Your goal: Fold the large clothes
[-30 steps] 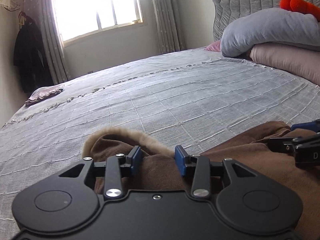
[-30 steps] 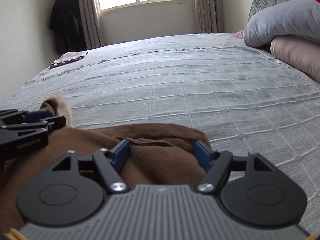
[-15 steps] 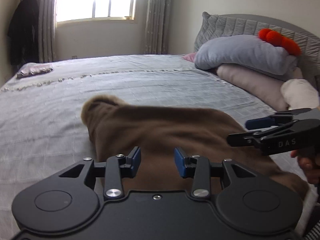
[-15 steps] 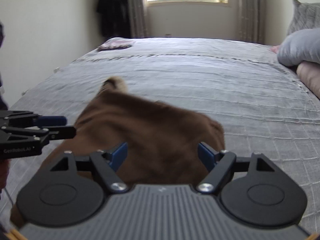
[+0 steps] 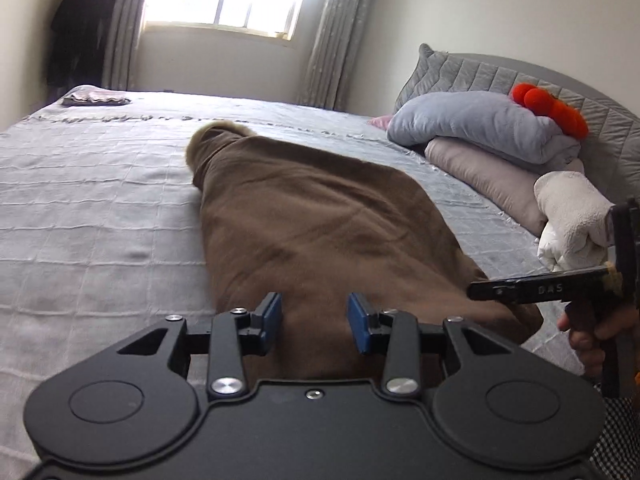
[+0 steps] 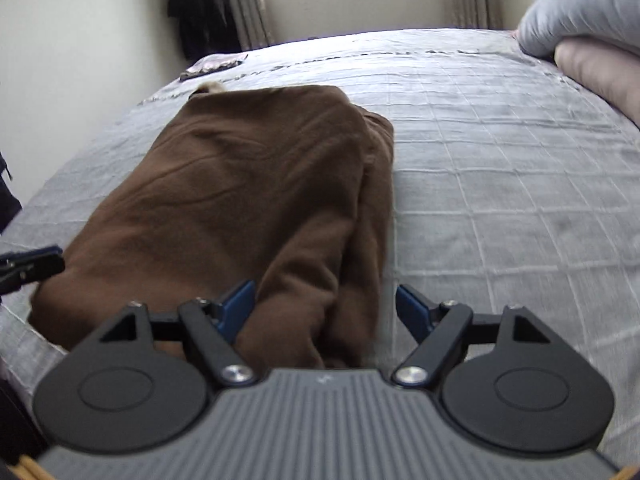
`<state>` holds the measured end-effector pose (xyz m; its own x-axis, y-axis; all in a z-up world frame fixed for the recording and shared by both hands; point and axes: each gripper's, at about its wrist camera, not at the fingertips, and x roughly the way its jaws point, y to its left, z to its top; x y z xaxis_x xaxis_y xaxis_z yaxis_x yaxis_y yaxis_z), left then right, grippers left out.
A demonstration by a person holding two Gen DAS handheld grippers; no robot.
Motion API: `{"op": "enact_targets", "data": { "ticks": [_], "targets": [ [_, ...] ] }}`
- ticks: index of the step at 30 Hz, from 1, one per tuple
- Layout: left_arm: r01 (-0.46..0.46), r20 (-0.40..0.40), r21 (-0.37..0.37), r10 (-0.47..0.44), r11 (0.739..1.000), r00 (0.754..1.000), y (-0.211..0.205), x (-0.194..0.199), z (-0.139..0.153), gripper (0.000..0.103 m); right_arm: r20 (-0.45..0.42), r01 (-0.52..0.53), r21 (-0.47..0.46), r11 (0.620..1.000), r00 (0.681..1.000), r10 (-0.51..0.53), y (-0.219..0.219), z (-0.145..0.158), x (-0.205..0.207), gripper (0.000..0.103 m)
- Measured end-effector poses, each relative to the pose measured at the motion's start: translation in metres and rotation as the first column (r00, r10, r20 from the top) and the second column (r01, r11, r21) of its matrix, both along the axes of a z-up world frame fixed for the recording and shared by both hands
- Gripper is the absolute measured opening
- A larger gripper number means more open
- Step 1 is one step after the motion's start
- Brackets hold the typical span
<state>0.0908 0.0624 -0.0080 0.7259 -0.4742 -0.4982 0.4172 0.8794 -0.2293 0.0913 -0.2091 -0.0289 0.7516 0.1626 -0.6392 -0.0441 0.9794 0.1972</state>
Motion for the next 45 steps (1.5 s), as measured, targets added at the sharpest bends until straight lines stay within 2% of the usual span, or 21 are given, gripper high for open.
{"op": "enact_targets", "data": {
  "ticks": [2,5,7,10,14,17,21,25,35,45],
  "targets": [
    [-0.013,-0.065,0.004,0.013,1.0,0.998,0.002,-0.004,0.007,0.042,0.005,0.018,-0.005,1.0,1.0,-0.018,0.001,0.009,-0.013,0.078],
    [-0.081,-0.176,-0.001,0.079,0.997,0.981,0.004,-0.015,0.012,0.061,0.017,0.03,-0.061,0.998,0.999,-0.029,0.01,0.025,-0.029,0.079],
    [-0.125,-0.179,0.023,0.127,0.992,0.976,-0.002,-0.023,0.015,0.068,0.037,0.04,-0.082,0.996,0.999,-0.037,0.016,0.034,-0.041,0.085],
    [-0.203,-0.161,0.095,0.216,0.975,0.963,-0.012,-0.033,0.019,0.089,0.063,0.049,-0.075,0.996,0.997,-0.045,0.025,0.041,-0.058,0.094],
    [-0.279,-0.167,0.132,0.299,0.951,0.939,-0.018,-0.041,0.023,0.103,0.067,0.082,-0.121,0.989,0.995,-0.074,0.041,0.047,-0.072,0.1],
    [-0.295,-0.162,0.18,0.324,0.938,0.932,-0.024,-0.048,0.025,0.103,0.043,0.085,-0.154,0.984,0.996,-0.08,0.053,0.05,-0.076,0.101],
    [-0.273,-0.153,0.226,0.311,0.935,0.938,-0.036,-0.056,0.023,0.103,0.032,0.091,-0.157,0.983,0.996,-0.087,0.062,0.052,-0.083,0.103],
    [-0.286,-0.162,0.258,0.334,0.923,0.929,-0.043,-0.06,0.019,0.103,0.01,0.098,-0.177,0.979,0.995,-0.097,0.07,0.048,-0.086,0.103],
    [-0.298,-0.155,0.262,0.344,0.918,0.926,-0.047,-0.068,0.021,0.103,-0.012,0.08,-0.202,0.976,0.996,-0.084,0.079,0.039,-0.091,0.103],
    [-0.303,-0.155,0.267,0.351,0.915,0.923,-0.05,-0.071,0.018,0.103,-0.053,0.106,-0.203,0.974,0.992,-0.119,0.076,0.032,-0.089,0.103]
  ]
}}
